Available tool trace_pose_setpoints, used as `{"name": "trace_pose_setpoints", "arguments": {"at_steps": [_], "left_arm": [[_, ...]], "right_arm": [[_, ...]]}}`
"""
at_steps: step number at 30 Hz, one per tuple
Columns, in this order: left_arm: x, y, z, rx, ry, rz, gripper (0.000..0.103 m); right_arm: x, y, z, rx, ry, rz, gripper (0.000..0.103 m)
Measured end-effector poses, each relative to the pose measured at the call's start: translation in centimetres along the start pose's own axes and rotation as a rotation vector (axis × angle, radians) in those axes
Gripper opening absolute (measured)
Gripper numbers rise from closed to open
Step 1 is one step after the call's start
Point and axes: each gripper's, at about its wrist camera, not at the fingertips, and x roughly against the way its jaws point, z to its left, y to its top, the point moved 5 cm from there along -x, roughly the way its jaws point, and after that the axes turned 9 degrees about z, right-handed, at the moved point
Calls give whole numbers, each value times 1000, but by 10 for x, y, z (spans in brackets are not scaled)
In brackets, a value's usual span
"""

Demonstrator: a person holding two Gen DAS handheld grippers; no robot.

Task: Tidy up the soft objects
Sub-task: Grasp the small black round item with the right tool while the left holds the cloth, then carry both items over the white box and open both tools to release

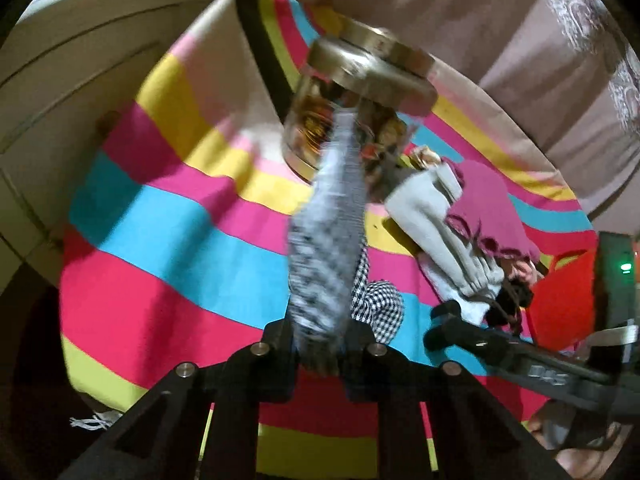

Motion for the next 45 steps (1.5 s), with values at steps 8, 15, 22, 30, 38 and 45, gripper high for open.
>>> {"name": "trace_pose_setpoints", "arguments": {"at_steps": [8,15,22,30,38,45], "left_arm": [[-2,8,-5,-4,-3,2,16],[8,5,-22,-33,-19,-12,16],[29,-7,-59,-107,-65,-26,16],[41,-36,-117,-203,-173,-1,16],[51,-77,-179,-300,-268,40,16],[61,-130,-251,-417,-413,95,16]], "right_arm": [[-31,7,6,-10,-29,6,46],[-16,-11,-1,29,6,-32,23],[49,-42,-30,45,-43,-169,23],[104,-84,-76,-28,-87,-252,23],[148,-122,-127,-102,-118,-315,23],[183,-161,-179,-182,-142,-354,23]]}}
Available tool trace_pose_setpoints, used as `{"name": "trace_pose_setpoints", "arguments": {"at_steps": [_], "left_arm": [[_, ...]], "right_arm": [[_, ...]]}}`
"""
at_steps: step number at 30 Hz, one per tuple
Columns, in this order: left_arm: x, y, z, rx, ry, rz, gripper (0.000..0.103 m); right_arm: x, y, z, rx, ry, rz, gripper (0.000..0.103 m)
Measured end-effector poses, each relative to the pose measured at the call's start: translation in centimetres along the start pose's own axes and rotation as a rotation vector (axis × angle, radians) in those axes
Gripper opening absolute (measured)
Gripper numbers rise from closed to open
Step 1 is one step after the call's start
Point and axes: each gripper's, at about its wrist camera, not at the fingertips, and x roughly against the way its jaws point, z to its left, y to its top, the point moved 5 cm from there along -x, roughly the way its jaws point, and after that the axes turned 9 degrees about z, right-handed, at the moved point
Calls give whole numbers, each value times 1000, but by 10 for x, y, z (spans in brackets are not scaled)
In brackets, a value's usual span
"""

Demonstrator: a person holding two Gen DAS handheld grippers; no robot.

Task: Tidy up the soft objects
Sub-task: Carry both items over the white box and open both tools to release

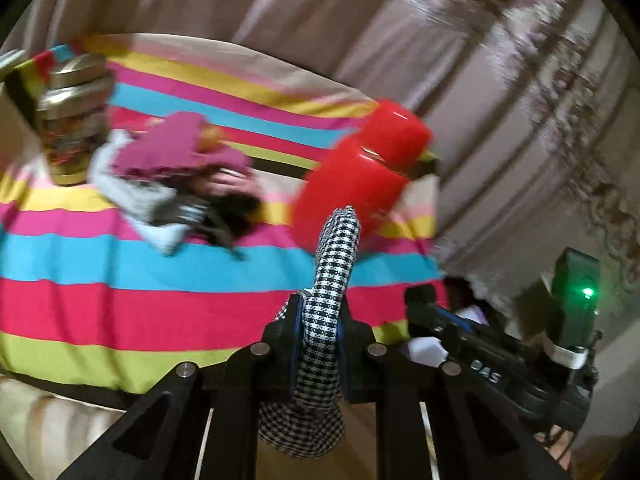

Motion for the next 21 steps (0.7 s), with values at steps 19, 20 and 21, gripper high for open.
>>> {"name": "trace_pose_setpoints", "arguments": {"at_steps": [19,20,21], "left_arm": [[-93,-58,-190,-265,-187,183,23],[-98,-61,-196,-279,-183,197,34],[-103,-61,-196,-283,-175,201,42]], "right_arm": [[79,-61,-173,-244,-290,-49,24],[81,-64,-178,-254,-301,-44,24],[83,-67,-183,-265,-301,-44,24]]}}
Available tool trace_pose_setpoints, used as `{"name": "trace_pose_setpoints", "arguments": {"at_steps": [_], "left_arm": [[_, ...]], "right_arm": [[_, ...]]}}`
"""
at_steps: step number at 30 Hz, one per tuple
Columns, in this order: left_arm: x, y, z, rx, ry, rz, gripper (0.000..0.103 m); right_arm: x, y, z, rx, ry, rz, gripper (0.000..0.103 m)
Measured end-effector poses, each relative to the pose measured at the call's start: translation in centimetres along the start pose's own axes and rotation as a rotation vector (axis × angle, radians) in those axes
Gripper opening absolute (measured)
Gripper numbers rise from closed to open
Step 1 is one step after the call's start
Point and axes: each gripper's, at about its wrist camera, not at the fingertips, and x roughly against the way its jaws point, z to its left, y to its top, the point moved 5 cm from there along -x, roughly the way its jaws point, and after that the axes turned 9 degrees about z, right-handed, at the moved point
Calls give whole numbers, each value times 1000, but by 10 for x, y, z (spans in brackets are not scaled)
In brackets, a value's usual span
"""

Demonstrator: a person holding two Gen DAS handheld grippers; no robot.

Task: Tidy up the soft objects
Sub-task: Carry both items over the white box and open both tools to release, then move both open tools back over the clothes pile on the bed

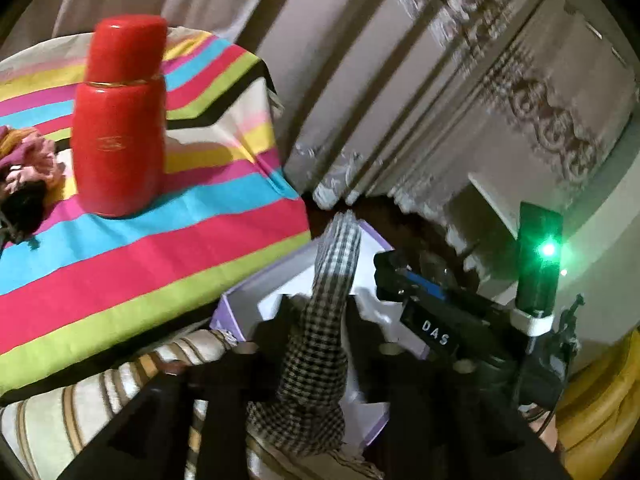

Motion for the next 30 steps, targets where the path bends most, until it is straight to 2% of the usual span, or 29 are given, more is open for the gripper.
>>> {"name": "trace_pose_setpoints", "arguments": {"at_steps": [1,2,3,4,5,6,11,13,19,27,30], "left_arm": [[-3,-1,-2,-2,11,1,57],[-4,-1,-3,0,27,-4,64],[-5,0,-3,1,43,-10,65],[-5,0,-3,-3,59,-15,65],[-1,-2,-1,-7,73,-21,65],[1,-2,-1,-9,92,-28,65],[14,-3,12,-16,222,-84,65],[15,0,19,-26,282,-95,65],[30,0,39,2,352,-120,65],[66,6,80,50,478,-208,65],[76,9,94,64,497,-223,65]], "right_arm": [[0,-1,-4,-11,6,4,27],[-1,-2,-7,-23,12,12,35],[-2,-3,-10,-31,16,16,42],[-3,-3,-9,-33,17,16,59],[-2,-2,-9,-33,18,7,69],[-1,-2,-9,-32,20,4,72],[0,-2,-2,-14,34,0,72],[0,-2,5,1,66,3,72],[10,1,29,47,80,-18,72],[18,14,69,119,108,-46,72],[20,20,87,150,119,-57,72]]}}
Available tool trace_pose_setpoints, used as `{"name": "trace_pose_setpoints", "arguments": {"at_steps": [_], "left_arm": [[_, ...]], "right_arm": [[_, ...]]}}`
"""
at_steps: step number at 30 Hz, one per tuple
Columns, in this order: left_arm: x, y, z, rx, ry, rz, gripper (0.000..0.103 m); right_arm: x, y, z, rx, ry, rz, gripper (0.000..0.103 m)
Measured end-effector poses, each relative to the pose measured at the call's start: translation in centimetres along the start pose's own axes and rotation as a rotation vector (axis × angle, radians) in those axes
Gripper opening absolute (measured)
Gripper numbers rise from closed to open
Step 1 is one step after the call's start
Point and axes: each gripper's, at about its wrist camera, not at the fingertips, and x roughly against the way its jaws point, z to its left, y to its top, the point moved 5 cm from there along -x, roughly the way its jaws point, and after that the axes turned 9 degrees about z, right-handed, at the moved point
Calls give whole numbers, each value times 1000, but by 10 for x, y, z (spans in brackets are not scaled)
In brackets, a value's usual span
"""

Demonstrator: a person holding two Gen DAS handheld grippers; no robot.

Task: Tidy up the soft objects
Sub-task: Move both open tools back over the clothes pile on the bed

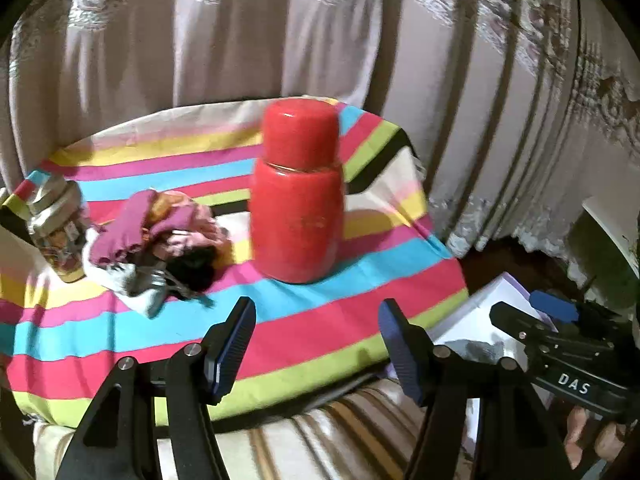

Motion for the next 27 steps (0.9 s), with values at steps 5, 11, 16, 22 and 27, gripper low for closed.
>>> {"name": "trace_pose_setpoints", "arguments": {"at_steps": [5,11,16,22,27], "left_arm": [[-1,8,33,50,38,-7,65],[-7,18,69,88,85,-15,65],[-13,25,100,132,133,-23,65],[-22,25,134,195,177,-19,65],[-31,23,154,222,205,-11,65]], "right_arm": [[-2,16,32,53,30,-7,72],[-9,35,75,122,62,-13,72],[-21,48,112,184,86,-7,72],[-38,55,142,228,99,20,72],[-54,58,163,259,107,46,72]]}}
